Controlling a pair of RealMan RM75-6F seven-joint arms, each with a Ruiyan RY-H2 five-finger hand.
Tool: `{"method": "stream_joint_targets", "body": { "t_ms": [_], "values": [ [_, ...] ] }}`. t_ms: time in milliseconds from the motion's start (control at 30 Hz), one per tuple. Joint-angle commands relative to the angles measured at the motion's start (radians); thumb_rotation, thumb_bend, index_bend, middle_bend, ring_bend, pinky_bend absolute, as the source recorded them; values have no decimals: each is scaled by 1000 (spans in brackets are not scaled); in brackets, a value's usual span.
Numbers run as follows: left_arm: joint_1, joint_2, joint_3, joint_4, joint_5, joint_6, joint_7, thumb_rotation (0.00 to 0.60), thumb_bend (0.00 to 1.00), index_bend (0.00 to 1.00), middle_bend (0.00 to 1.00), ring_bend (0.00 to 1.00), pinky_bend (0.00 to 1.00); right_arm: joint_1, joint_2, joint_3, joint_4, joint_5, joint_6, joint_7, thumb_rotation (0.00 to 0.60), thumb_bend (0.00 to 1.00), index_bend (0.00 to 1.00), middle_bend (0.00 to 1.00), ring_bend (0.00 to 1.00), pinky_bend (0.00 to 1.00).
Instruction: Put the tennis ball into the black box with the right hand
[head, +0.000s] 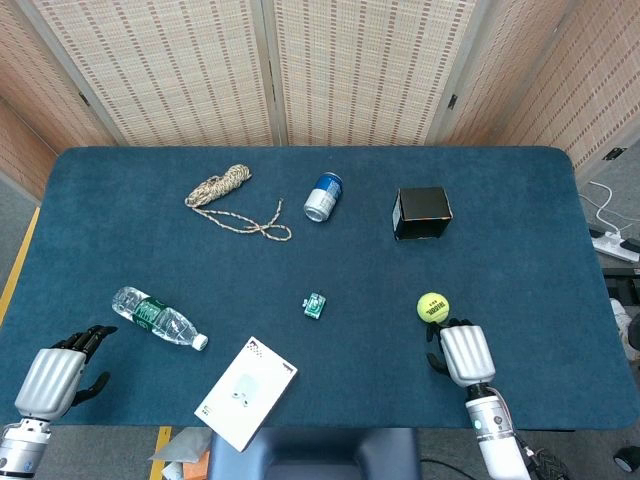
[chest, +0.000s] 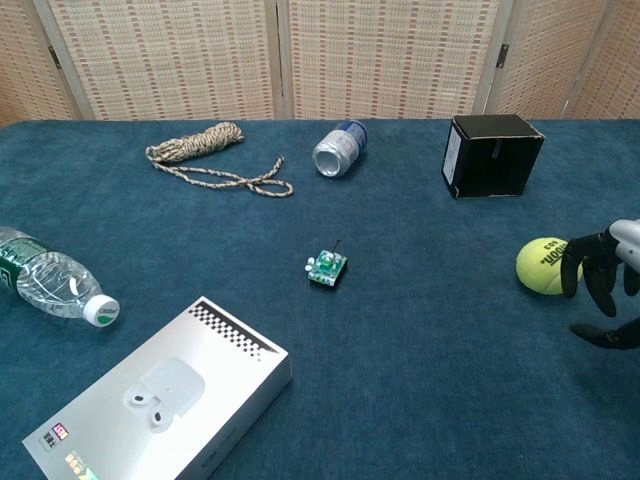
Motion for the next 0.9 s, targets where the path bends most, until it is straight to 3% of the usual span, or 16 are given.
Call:
{"method": "stream_joint_targets", "body": {
  "t_ms": [33,533,767,900],
  "values": [
    [1,1,0,-2,0,1,2,600,326,271,371,365,548,0,-2,1,3,2,-1,-1,600,204,550,664,473,500],
    [0,0,-2,4,1,2,-2,600,327,272,373,365,548,-14,-16,0,11,41,-9,-28,600,203,550,648,468,501],
    [6,5,-2,-4,4,14,-5,600,328,271,373,365,552,-16,-20,-5,15,27,-4,-20,600,197,365,590,467,488],
    [6,7,0,-8,6,12,-4,600,328,272,374,365,555,-18,-13,-4,4,26,-2,-20,600,194,280,550,460,327]
  ]
}}
